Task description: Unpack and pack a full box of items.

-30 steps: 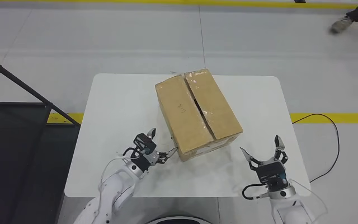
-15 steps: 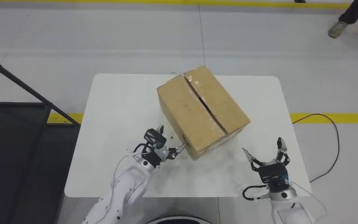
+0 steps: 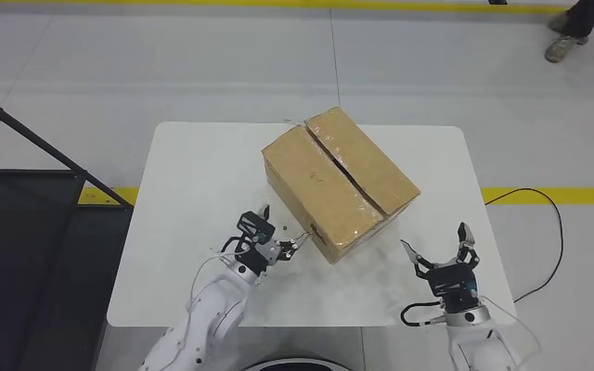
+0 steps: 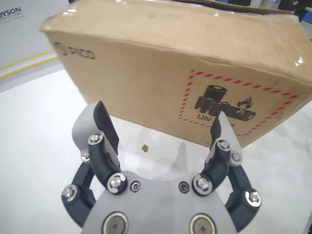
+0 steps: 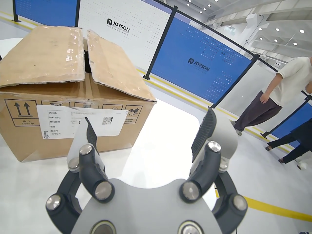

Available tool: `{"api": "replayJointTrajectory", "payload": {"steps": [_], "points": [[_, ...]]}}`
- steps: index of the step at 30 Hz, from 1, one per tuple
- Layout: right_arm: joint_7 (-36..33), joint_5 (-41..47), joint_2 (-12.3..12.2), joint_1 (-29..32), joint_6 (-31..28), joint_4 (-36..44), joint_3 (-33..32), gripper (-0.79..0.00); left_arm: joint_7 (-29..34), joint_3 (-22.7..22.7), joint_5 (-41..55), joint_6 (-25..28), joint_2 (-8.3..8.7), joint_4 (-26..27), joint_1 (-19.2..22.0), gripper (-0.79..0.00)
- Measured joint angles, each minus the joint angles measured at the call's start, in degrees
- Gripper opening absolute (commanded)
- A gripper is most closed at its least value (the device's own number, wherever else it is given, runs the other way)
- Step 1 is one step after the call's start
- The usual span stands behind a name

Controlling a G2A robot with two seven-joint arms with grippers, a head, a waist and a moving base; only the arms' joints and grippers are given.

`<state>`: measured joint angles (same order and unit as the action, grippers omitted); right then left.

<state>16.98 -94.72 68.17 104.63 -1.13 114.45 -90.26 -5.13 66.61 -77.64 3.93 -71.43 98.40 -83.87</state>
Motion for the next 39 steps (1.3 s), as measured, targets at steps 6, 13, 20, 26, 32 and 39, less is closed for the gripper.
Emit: {"api": "replayJointTrajectory", "payload": {"steps": [6,13,20,26,32,39], "points": [[-0.7,0.0,0.1,-1.0,-0.2,0.0,0.5,0.000,-0.6,13.4,6.4,2.7,1.56,2.3,-2.9,0.000],[-1.2,-1.3,0.2,-1.1,-0.6,1.2,1.2,0.000,3.7,20.0,10.0,7.1,2.25,-0.1,3.9,0.000],[-2.8,-2.4,0.3,-1.3,-0.3,2.4,1.5,0.000,7.6,19.7,10.8,11.0,2.41,-3.5,9.5,0.000],[-2.7,-2.4,0.3,-1.3,-0.3,2.4,1.5,0.000,7.5,19.7,10.8,10.8,2.41,-3.4,9.4,0.000],[-5.3,-2.3,0.5,-3.8,-0.6,1.1,2.6,0.000,9.1,18.1,12.7,11.8,2.14,-10.8,15.5,0.000],[-9.9,1.0,0.8,-8.9,0.0,-3.7,2.2,0.000,5.7,12.7,10.6,13.8,1.19,-25.0,28.0,0.000]]}}
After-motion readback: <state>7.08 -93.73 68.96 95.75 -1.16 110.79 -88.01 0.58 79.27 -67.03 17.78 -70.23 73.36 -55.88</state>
